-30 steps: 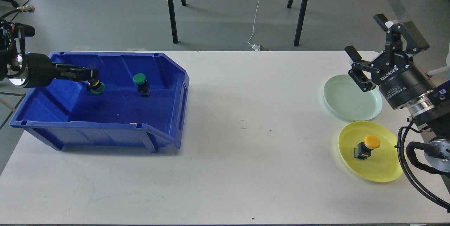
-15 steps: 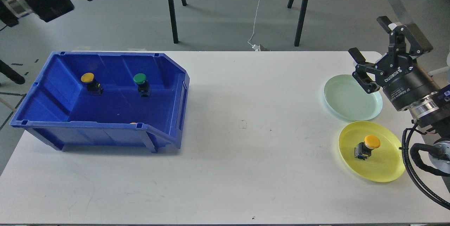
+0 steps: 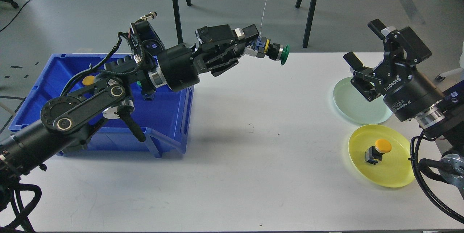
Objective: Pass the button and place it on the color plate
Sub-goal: 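Lift the green button and carry it toward the right gripper, then close the right gripper on the green button held by the left gripper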
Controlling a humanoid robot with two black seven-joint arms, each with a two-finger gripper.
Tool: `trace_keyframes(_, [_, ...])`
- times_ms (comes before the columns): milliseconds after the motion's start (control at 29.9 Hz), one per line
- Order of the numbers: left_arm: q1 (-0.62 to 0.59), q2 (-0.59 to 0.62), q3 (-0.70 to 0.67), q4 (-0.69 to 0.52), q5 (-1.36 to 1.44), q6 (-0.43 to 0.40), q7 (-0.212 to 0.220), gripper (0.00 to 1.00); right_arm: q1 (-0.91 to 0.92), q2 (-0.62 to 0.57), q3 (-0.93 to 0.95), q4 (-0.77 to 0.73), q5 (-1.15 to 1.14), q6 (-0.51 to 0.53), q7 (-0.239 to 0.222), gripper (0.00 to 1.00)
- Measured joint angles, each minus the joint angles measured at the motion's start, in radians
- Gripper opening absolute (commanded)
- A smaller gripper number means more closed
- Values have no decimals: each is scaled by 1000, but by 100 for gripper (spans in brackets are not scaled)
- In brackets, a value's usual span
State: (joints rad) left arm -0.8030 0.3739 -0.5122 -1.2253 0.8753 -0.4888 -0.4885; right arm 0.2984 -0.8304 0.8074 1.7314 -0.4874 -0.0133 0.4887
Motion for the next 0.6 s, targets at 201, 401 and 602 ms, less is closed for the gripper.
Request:
trace_keyframes(201, [20,-33,0,13,8,0,0,16,53,92,-72,1,-1,-4,0,95])
trace_keyframes(401, [21,-35,0,14,8,0,0,16,138,162,-202,-1,-1,-18,0,95])
trace_keyframes(602, [21,-35,-5,23,4,0,0,16,151,184,-239,0,1,-14,0,92])
